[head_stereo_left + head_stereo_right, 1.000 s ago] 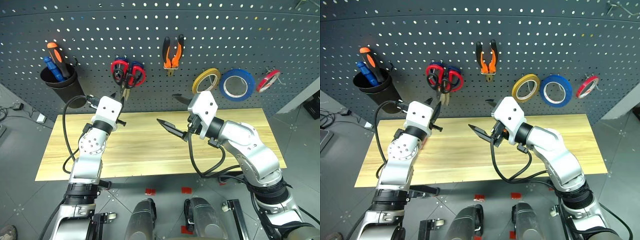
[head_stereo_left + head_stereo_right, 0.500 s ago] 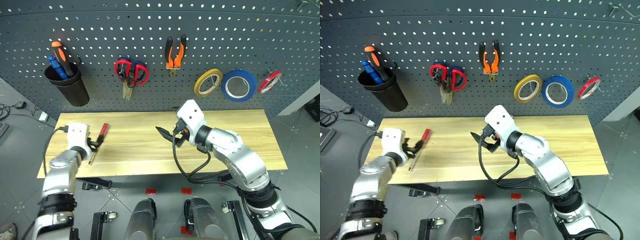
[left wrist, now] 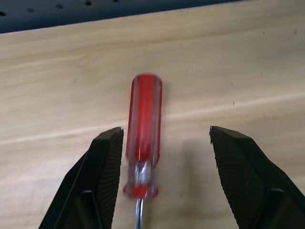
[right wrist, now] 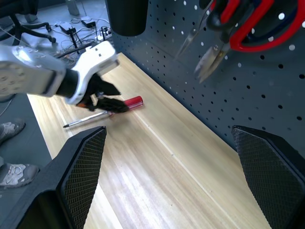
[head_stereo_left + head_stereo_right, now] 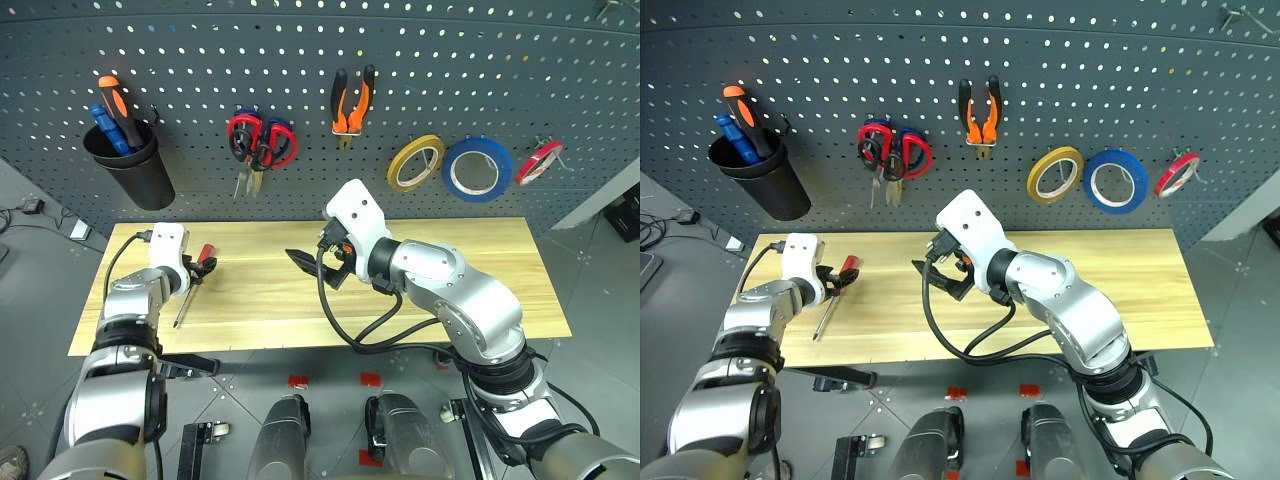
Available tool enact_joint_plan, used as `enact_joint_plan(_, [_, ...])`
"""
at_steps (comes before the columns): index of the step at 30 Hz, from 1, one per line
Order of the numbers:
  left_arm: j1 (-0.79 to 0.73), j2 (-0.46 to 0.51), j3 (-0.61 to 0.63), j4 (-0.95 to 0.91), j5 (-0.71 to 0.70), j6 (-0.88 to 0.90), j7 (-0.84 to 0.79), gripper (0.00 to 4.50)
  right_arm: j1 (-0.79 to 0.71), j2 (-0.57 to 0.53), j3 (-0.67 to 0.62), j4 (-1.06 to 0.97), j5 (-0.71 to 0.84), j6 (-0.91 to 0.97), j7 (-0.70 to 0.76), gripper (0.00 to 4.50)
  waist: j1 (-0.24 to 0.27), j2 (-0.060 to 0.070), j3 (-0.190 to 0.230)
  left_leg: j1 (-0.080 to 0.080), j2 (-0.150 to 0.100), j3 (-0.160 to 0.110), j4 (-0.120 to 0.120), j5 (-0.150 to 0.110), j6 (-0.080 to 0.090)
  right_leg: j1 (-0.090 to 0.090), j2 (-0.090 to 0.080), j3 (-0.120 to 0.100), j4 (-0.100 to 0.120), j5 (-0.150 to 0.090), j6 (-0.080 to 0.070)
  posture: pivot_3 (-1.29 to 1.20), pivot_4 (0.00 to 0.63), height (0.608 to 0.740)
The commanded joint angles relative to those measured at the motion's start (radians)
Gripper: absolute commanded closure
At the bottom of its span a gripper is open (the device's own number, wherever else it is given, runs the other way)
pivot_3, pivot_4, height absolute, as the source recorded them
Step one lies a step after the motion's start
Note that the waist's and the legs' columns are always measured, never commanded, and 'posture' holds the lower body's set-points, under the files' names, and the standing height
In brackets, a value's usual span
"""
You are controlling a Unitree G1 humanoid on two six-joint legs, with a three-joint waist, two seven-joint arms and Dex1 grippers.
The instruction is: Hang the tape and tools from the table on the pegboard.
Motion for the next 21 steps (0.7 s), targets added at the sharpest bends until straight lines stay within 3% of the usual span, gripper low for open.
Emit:
enact_joint_plan(1, [-0.033,0.018,0.004,0.076,0.007,0.006,0.011,1.47,-0.034,-0.002,-0.01,-0.026,0.021,0.006,0.012,0.0,-0.004,0.0,0.001,0.0,0.0,0.0,0.0,0.0,0.0,0.0,0.0,0.001,0.0,0.0,0.0,-0.12,0.329,0.74])
enact_joint_plan(14, [-0.037,0.022,-0.003,0.155,0.018,0.024,0.04,1.47,-0.058,-0.007,-0.022,-0.033,0.042,0.049,-0.008,0.0,-0.009,0.0,0.001,-0.011,0.0,0.002,0.002,0.0,0.0,-0.015,-0.001,0.003,0.006,0.0,0.0,-0.14,0.333,0.74])
enact_joint_plan(17, [-0.025,0.013,-0.027,0.163,0.04,0.028,0.028,2.07,-0.059,-0.007,-0.02,-0.038,0.044,0.06,-0.007,0.0,-0.01,0.0,0.002,-0.011,0.0,0.002,0.002,0.0,0.0,-0.015,-0.001,0.003,0.006,0.0,0.0,-0.14,0.334,0.74])
enact_joint_plan(21, [-0.021,0.011,-0.041,0.165,0.054,0.029,0.022,3.18,-0.06,-0.015,-0.021,-0.037,0.044,0.068,-0.004,0.0,-0.015,0.0,0.002,-0.011,0.0,0.002,0.002,0.0,0.0,-0.015,-0.001,0.003,0.006,0.0,0.0,-0.14,0.338,0.74])
